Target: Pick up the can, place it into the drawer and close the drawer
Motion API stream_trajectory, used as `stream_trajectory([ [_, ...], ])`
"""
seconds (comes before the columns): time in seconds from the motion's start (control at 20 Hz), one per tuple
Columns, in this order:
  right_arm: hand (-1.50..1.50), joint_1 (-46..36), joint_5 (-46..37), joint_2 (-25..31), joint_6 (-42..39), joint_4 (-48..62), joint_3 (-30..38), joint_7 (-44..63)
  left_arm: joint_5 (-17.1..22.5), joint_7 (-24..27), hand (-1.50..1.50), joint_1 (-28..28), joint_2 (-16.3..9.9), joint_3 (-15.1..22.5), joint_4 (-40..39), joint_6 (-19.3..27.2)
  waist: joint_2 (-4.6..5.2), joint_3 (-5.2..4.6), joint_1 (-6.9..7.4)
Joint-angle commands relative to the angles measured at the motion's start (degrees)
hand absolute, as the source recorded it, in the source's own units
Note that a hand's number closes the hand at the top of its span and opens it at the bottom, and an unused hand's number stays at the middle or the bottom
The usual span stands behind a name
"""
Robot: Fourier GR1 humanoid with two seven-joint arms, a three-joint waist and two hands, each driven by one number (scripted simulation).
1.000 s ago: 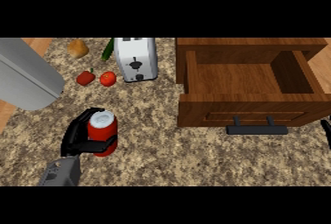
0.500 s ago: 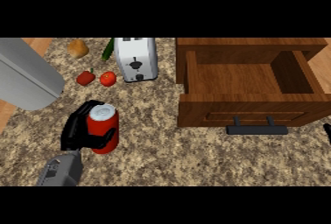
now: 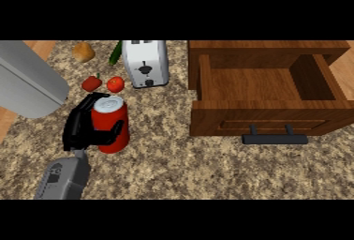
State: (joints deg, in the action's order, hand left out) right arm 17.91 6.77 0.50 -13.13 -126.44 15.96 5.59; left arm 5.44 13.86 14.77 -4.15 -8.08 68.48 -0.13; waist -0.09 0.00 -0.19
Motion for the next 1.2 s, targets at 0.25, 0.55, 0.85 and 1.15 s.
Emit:
stream_trajectory([
  [0.25, -1.5, -3.17, -2.41, -0.47, 3.29, 2.23, -3.09, -0.26, -5.36, -11.2, 1.5, 8.24, 2.97, 6.67, 9.72, 6.94, 0.06, 0.02, -0.05],
  [0.55, -1.5, -2.42, 1.11, 1.73, 0.87, 2.99, 2.28, -0.73, -6.25, -25.88, 1.5, 11.95, 4.09, 13.61, 19.76, 11.89, -0.05, 0.04, 0.02],
  [0.85, -1.5, 1.23, -0.81, -0.47, 2.04, -2.55, -2.54, 0.65, -6.55, -25.28, 1.5, 23.25, 4.13, 16.66, 10.72, 17.05, 0.09, 0.0, -0.54],
  [1.15, -1.5, 0.41, -1.67, -0.47, 3.97, -3.93, -4.31, 1.66, -5.9, -30.54, 1.5, 38.67, 4.14, 18.2, 3.45, 23.92, 0.17, 0.01, -1.09],
])
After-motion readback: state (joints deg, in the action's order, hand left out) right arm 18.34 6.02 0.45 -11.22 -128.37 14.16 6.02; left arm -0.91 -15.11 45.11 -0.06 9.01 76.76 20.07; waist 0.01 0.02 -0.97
